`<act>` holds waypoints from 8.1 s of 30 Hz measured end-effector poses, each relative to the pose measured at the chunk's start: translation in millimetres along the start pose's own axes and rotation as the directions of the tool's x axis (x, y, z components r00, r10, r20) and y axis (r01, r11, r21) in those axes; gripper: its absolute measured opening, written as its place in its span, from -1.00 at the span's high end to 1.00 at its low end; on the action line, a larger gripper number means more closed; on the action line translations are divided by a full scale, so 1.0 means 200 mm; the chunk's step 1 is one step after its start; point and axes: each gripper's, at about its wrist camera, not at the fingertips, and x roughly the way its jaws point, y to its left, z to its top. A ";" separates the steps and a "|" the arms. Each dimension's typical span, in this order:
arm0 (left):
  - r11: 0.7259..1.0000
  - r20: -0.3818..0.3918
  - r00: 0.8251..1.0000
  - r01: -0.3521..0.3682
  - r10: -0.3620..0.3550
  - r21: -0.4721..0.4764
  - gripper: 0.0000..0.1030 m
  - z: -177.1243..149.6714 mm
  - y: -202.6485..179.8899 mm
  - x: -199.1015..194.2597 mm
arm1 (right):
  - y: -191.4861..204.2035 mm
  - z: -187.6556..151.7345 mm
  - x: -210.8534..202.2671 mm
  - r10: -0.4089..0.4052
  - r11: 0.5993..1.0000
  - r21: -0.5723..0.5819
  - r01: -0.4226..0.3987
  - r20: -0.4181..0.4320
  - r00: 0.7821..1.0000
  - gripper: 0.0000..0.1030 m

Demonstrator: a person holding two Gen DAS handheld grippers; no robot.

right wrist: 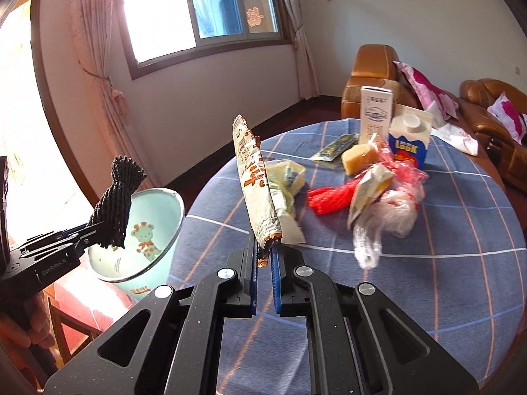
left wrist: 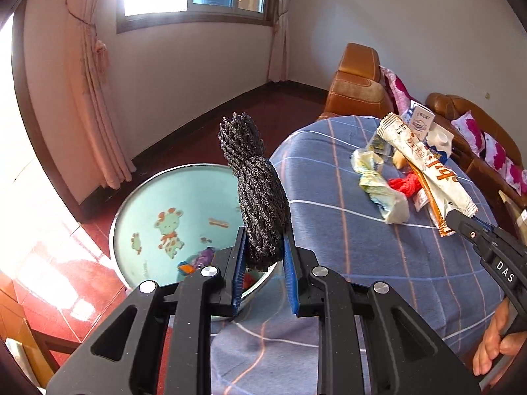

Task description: Collect trash

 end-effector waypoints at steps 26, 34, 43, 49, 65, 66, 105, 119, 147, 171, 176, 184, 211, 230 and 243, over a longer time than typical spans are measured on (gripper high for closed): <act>0.988 -0.049 0.992 -0.124 0.120 -0.091 0.60 -0.05 0.37 0.06 | 0.53 0.03 0.28 0.118 0.980 -0.151 -0.129 -0.074 0.990 0.84; 0.987 -0.079 0.991 -0.121 0.112 -0.110 0.59 -0.07 0.43 0.12 | 0.63 0.00 0.40 0.110 0.973 -0.190 -0.130 -0.115 0.987 0.84; 0.991 -0.117 0.990 -0.086 0.074 -0.107 0.59 -0.08 0.45 0.22 | 0.70 -0.02 0.51 0.102 0.967 -0.216 -0.135 -0.155 0.983 0.84; 0.991 -0.134 0.989 -0.082 0.068 -0.103 0.59 -0.10 0.49 0.27 | 0.73 -0.03 0.60 0.097 0.964 -0.226 -0.139 -0.188 0.977 0.84; 0.986 -0.147 0.981 -0.142 0.128 -0.084 0.00 -0.11 0.52 0.32 | 0.73 -0.06 0.70 0.094 0.968 -0.209 -0.138 -0.208 0.974 0.40; 0.986 -0.146 0.981 -0.144 0.130 -0.087 0.00 -0.11 0.53 0.32 | 0.73 -0.06 0.68 0.093 0.969 -0.205 -0.135 -0.202 0.975 0.40; 0.997 -0.109 0.994 0.010 -0.002 0.075 -0.36 -0.06 -0.19 0.23 | -0.37 -0.08 0.09 -0.249 0.947 0.194 0.258 -0.068 0.966 -0.01; 0.988 -0.074 0.994 0.092 -0.083 0.126 -0.36 0.13 -0.56 0.33 | -0.80 0.08 0.23 -0.291 0.888 0.332 0.318 -0.129 0.948 -0.01; 0.987 -0.173 0.974 0.153 -0.144 0.041 0.41 0.17 -0.83 0.73 | -0.83 -0.10 0.01 -0.126 0.921 0.341 0.189 -0.197 0.972 0.63; 0.976 -0.093 0.976 0.206 -0.199 0.077 0.42 0.14 -0.67 0.38 | -0.65 -0.09 -0.16 -0.215 0.932 0.273 0.238 -0.113 0.970 0.63; 0.970 -0.076 0.971 0.232 -0.227 0.072 0.44 0.15 -0.64 0.31 | -0.63 -0.09 -0.17 -0.214 0.934 0.270 0.235 -0.106 0.971 0.63; 0.964 -0.025 0.967 0.253 -0.252 0.080 0.56 0.20 -0.62 0.21 | -0.61 -0.09 -0.18 -0.208 0.937 0.267 0.225 -0.092 0.974 0.63; 0.982 0.041 0.985 0.164 -0.169 0.093 0.57 0.15 -0.39 -0.03 | -0.38 -0.06 -0.20 -0.179 0.967 0.172 0.187 -0.060 0.982 0.63; 0.999 0.057 0.997 0.048 -0.048 0.003 0.57 0.06 0.04 -0.15 | 0.04 -0.06 -0.02 -0.088 0.996 0.020 0.090 -0.107 0.990 0.63; 0.999 0.055 0.998 0.011 -0.009 -0.044 0.57 0.04 0.20 -0.15 | 0.27 0.00 0.08 -0.031 0.998 -0.054 0.025 -0.112 0.993 0.63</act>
